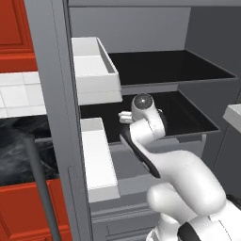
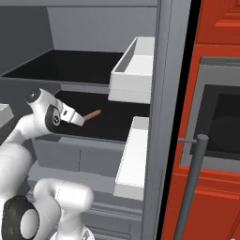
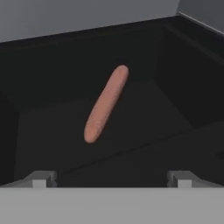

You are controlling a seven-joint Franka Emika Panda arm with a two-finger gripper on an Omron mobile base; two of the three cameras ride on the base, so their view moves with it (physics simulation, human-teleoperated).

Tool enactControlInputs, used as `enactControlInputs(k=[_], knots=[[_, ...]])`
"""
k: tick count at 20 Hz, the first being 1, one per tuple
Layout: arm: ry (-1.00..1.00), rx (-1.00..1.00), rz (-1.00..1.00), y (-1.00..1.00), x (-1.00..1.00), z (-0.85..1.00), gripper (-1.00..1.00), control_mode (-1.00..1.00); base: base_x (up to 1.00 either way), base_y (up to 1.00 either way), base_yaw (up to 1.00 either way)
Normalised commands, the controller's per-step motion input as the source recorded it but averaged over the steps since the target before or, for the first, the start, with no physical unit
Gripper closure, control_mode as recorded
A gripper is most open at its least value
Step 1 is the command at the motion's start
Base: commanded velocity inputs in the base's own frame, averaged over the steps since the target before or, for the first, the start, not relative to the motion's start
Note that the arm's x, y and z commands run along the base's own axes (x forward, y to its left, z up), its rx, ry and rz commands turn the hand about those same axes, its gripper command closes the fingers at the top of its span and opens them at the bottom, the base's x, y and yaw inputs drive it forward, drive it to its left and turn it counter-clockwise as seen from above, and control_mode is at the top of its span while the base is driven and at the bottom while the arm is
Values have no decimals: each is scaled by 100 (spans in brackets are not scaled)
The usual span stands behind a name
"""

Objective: Move the hot dog bun to the plate on the dining table and place the condiment next to that plate. Then navigate to the fridge and take the sausage and place it on the plate as well.

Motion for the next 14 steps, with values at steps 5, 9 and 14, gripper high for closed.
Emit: enactControlInputs(k=[5, 9, 14], knots=[[2, 0, 0, -5, 39, -6, -100, -100, 0, 0, 0], [4, 0, 0, -7, 40, -21, -100, -100, 0, 0, 0], [3, 0, 0, -3, 38, -24, -100, -100, 0, 0, 0]])
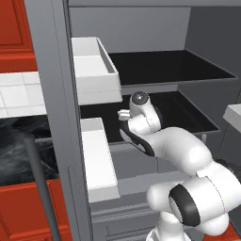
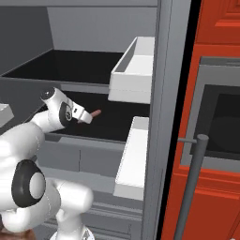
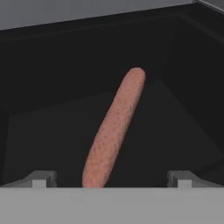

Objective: Move the hot dog bun to the plate on the dining table and place the condiment next to that plate. Then navigate to the fridge and take the sausage and place it on the plate as well.

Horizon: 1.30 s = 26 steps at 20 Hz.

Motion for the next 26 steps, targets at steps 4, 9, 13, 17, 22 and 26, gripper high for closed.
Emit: enactControlInputs(k=[4, 9, 13, 17, 22, 26], knots=[[1, 0, 0, -1, 40, -19, -100, -100, 0, 0, 0], [0, 1, 0, 0, 42, -19, -100, -100, 0, 0, 0], [0, 1, 0, 0, 32, -19, -100, -100, 0, 0, 0], [0, 1, 0, -3, 9, -25, -100, -100, 0, 0, 0], [0, 3, 0, -4, 0, -35, -100, -100, 0, 0, 0], [0, 2, 0, -4, 0, -38, 100, -100, 0, 0, 0]])
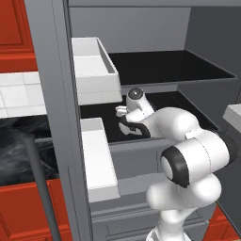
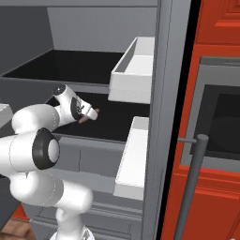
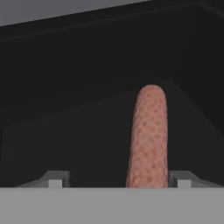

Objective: Move the hot dog bun to the plate on the dining table and place the condiment next to that plate. Then navigate to the fridge and take the sausage and place it on the plate as well.

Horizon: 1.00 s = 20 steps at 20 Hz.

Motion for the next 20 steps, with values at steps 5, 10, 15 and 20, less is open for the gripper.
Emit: enactControlInputs(k=[5, 10, 15, 20], knots=[[-2, 4, 0, -3, 0, -29, 100, -100, 0, 0, 0], [-9, 6, 0, -5, 0, -23, 100, -100, 0, 0, 0], [-23, 4, 0, -3, -20, -5, 100, -100, 0, 0, 0], [-39, 0, 0, -1, -56, 8, 100, -100, 0, 0, 0]])
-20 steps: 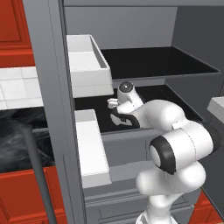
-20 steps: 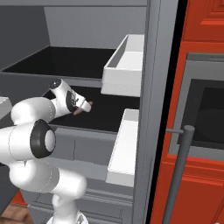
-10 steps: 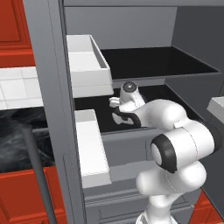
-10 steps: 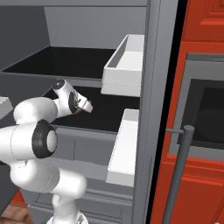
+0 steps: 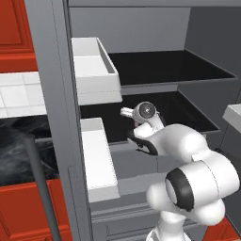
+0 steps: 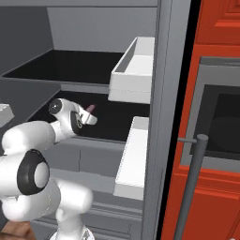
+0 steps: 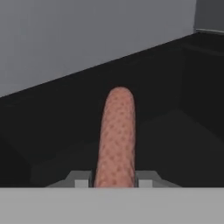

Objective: Move the hot dog bun to the plate on the dining table and place the condiment next to that plate. Then navigate to the fridge and take the sausage and place it on the plate as well.

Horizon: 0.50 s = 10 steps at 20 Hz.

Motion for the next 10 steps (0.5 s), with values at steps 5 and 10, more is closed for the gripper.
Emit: enactControlInputs(k=[5, 10], knots=[[-22, 0, -2, 0, -76, 56, 100, -100, 0, 0, 0], [-2, 1, -4, 0, -74, 87, 100, -100, 0, 0, 0]])
